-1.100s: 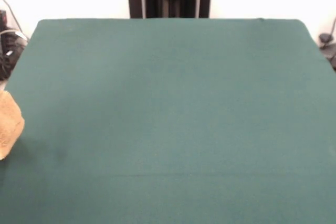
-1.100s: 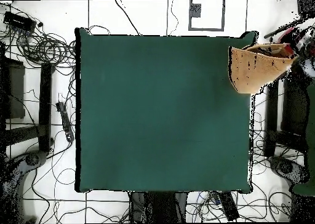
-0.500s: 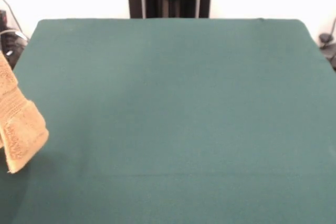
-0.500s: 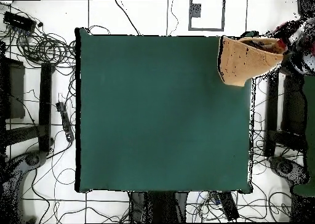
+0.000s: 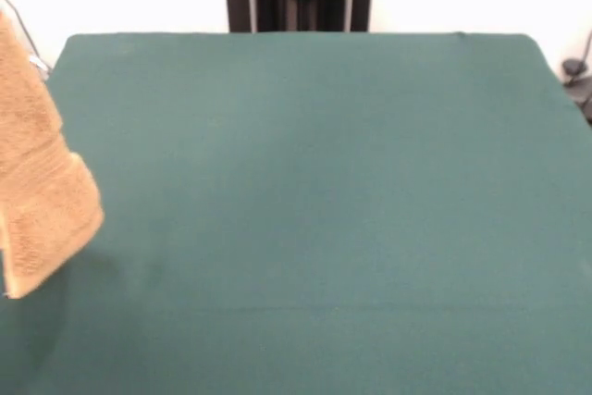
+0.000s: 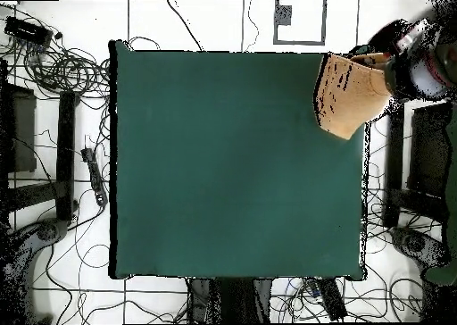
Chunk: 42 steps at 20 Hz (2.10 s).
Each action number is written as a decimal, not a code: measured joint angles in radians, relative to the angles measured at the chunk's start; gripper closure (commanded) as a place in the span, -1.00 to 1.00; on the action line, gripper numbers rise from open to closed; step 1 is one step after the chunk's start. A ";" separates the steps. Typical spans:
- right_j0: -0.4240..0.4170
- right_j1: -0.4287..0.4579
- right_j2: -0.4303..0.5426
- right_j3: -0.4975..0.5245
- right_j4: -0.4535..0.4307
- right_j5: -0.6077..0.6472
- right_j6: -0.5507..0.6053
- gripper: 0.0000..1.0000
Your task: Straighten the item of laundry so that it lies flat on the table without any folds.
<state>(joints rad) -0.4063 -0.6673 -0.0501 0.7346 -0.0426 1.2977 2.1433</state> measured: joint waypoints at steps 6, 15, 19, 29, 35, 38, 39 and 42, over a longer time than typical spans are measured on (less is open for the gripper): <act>-0.003 -0.015 -0.012 0.017 0.029 0.000 0.012 1.00; -0.083 -0.141 -0.017 0.152 0.047 0.044 0.012 1.00; -0.130 -0.216 -0.028 0.235 0.047 0.050 0.012 1.00; -0.156 -0.360 -0.069 0.419 0.047 0.049 0.012 1.00; -0.177 -0.401 -0.068 0.510 0.047 -0.007 0.012 1.00; -0.195 -0.406 -0.068 0.544 0.047 -0.064 0.012 1.00; -0.201 -0.406 -0.068 0.553 0.047 -0.081 0.012 1.00; -0.245 -0.403 -0.060 0.600 0.047 -0.170 0.012 1.00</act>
<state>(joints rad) -0.6514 -1.0706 -0.1102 1.3347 0.0042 1.1277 2.1550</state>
